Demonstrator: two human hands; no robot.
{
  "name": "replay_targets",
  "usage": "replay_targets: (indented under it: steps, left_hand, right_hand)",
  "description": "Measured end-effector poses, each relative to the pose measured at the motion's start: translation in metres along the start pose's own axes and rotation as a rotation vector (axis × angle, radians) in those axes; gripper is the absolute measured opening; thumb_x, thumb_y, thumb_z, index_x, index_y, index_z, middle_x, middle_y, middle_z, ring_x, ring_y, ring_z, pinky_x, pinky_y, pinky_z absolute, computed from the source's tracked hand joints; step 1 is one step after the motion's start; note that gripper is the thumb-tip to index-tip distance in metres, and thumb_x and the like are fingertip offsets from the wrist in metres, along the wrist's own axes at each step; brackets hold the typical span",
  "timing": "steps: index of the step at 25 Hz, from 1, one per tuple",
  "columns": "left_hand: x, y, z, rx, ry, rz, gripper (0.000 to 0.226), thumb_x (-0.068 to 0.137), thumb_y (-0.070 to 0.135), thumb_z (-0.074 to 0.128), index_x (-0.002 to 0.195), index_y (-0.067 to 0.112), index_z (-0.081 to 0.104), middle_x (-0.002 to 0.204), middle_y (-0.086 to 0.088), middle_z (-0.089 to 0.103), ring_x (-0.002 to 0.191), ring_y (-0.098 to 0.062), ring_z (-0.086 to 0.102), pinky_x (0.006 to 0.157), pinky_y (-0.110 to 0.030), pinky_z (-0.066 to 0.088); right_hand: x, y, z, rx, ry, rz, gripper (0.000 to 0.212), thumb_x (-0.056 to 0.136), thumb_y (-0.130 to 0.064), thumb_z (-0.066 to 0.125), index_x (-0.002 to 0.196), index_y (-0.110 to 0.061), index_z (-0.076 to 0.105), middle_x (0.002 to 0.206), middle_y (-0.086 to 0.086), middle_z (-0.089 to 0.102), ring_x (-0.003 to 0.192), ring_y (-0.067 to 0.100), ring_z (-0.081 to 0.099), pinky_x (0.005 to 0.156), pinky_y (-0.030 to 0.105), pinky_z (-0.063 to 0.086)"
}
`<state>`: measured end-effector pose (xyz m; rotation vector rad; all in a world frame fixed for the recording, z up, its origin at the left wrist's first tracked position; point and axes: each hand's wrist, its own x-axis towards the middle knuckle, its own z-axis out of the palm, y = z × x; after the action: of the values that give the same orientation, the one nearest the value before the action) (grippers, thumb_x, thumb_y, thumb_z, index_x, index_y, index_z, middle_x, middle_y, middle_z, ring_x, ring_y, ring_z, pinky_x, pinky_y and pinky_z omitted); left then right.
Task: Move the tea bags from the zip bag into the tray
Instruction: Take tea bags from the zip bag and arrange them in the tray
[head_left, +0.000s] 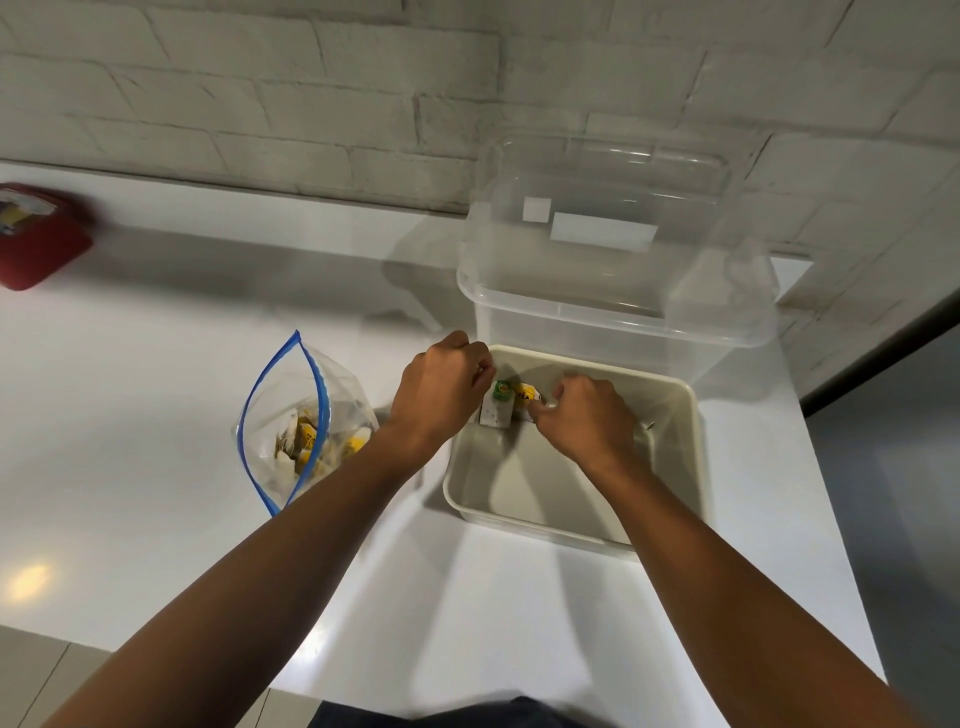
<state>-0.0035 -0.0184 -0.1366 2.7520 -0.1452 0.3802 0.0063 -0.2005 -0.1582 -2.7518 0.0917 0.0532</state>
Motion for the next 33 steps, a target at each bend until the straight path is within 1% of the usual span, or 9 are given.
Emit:
replay_targets:
  steps: [2,7,11,14,18,26,28,30,33]
  left_hand:
    - [0.000,0.000,0.000,-0.008,-0.004,0.000,0.016,0.093,0.029,0.060,0.087,0.019,0.071,0.083,0.001,0.058,0.064,-0.025,0.060,0.055,-0.027,0.043]
    - [-0.001,0.000,0.001,-0.002,-0.010,-0.016,0.016,0.093,0.030,0.060,0.090,0.019,0.072,0.085,0.001,0.059,0.066,-0.024,0.060,0.056,-0.025,0.037]
    - [-0.001,0.000,0.002,-0.010,-0.021,-0.014,0.017,0.094,0.030,0.059,0.092,0.019,0.072,0.087,0.000,0.059,0.068,-0.024,0.061,0.057,-0.026,0.040]
    - [-0.002,0.000,0.002,-0.015,-0.027,-0.019,0.017,0.094,0.030,0.059,0.092,0.019,0.072,0.087,-0.001,0.059,0.068,-0.025,0.062,0.058,-0.030,0.049]
    - [-0.002,0.000,0.002,-0.024,-0.020,-0.016,0.016,0.094,0.030,0.060,0.091,0.019,0.071,0.086,-0.001,0.058,0.068,-0.025,0.062,0.058,-0.031,0.049]
    - [-0.002,0.001,0.003,-0.031,-0.021,-0.032,0.017,0.094,0.029,0.059,0.089,0.018,0.071,0.085,-0.001,0.058,0.067,-0.027,0.061,0.059,-0.035,0.052]
    - [-0.002,0.001,0.004,-0.036,-0.020,-0.034,0.016,0.093,0.029,0.059,0.089,0.018,0.071,0.085,-0.001,0.058,0.066,-0.027,0.061,0.059,-0.034,0.051]
    - [-0.002,0.001,0.004,-0.042,-0.021,-0.036,0.015,0.093,0.029,0.060,0.090,0.019,0.071,0.085,0.000,0.058,0.067,-0.026,0.061,0.058,-0.033,0.050]
    - [-0.002,0.000,0.005,-0.048,-0.024,-0.042,0.014,0.092,0.029,0.062,0.090,0.019,0.071,0.085,-0.001,0.057,0.068,-0.028,0.061,0.058,-0.034,0.050]
  right_hand:
    - [0.003,0.001,0.006,-0.001,-0.017,0.022,0.041,0.080,-0.056,0.068,0.079,-0.015,0.070,0.078,0.005,0.068,0.078,0.029,0.065,0.058,0.026,0.039]
    - [0.005,0.000,0.013,0.092,-0.050,0.087,0.017,0.087,-0.039,0.066,0.082,-0.028,0.078,0.080,-0.001,0.074,0.079,0.023,0.068,0.062,0.025,0.043]
    - [0.007,0.000,0.012,0.103,-0.052,0.111,0.016,0.089,-0.035,0.063,0.086,-0.031,0.079,0.083,-0.003,0.075,0.080,0.022,0.068,0.063,0.024,0.042]
    - [0.009,0.005,0.012,0.109,-0.088,0.118,0.015,0.084,-0.033,0.063,0.081,-0.031,0.078,0.078,-0.004,0.074,0.075,0.021,0.066,0.062,0.024,0.045]
    - [0.013,0.014,0.011,0.136,-0.125,0.155,0.014,0.080,-0.033,0.064,0.074,-0.028,0.075,0.071,-0.005,0.071,0.071,0.019,0.064,0.064,0.025,0.050]
    - [0.013,0.018,0.007,0.061,-0.153,0.163,0.030,0.080,-0.047,0.068,0.074,-0.018,0.073,0.071,0.001,0.069,0.073,0.025,0.066,0.065,0.028,0.051]
    - [0.008,0.015,-0.001,-0.029,-0.134,0.116,0.028,0.080,-0.043,0.067,0.079,-0.016,0.072,0.079,0.003,0.069,0.078,0.028,0.065,0.064,0.028,0.049]
    - [0.000,0.005,-0.003,0.010,-0.135,-0.041,0.017,0.082,-0.034,0.065,0.085,-0.021,0.076,0.084,0.004,0.072,0.083,0.030,0.066,0.065,0.028,0.049]
    - [-0.014,-0.011,0.004,0.111,-0.336,-0.222,0.022,0.087,-0.032,0.059,0.101,-0.035,0.076,0.087,0.001,0.072,0.086,0.027,0.067,0.075,0.033,0.056]
